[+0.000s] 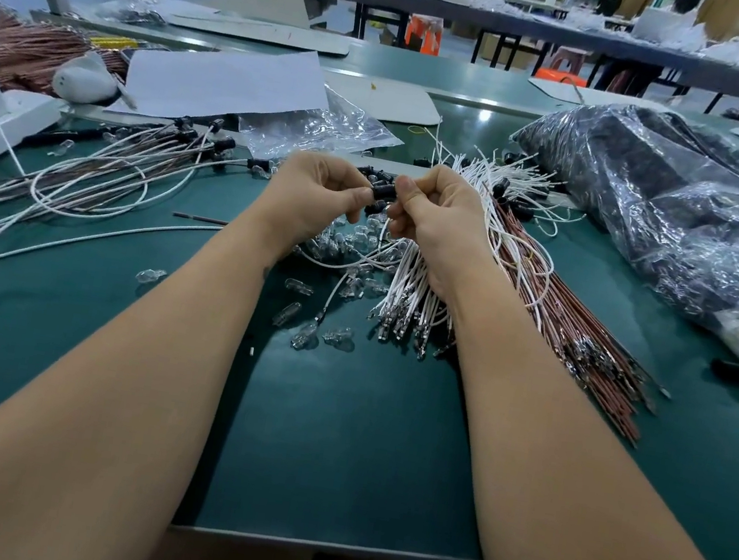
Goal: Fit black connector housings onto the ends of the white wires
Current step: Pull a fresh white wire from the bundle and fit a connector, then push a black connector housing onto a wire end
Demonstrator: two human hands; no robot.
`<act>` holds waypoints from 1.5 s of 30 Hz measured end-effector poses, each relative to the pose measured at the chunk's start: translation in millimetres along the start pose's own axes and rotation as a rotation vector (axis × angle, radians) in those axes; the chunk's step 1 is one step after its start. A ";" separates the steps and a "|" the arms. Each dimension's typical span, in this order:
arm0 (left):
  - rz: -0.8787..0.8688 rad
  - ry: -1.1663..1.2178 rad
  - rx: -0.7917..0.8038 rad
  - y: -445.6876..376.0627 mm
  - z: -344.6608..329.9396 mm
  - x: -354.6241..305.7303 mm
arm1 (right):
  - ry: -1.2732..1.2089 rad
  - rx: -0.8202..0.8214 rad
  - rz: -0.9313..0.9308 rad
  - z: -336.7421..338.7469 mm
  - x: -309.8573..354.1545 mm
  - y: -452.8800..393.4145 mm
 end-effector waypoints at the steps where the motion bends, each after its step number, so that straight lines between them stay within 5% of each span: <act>1: 0.002 -0.001 -0.001 0.0 -0.2 -0.4 | 0.007 -0.001 0.001 0.1 0.0 -0.1; 37: 0.051 0.024 -0.059 -5.4 -10.9 -16.8 | 0.157 -0.495 0.228 -18.1 2.6 -2.4; 45: 0.054 0.056 -0.047 -4.7 -7.0 -10.8 | -0.083 -0.500 0.050 -8.2 8.2 -5.9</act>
Point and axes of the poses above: each hand's wrist, its own y-axis away from the middle knuckle, its own z-axis out of the back of the hand, x = y × z, the point moved 1 cm from there along -y, towards the middle knuckle, and after that the axes turned 10 degrees about -z, right-handed, at the moved point
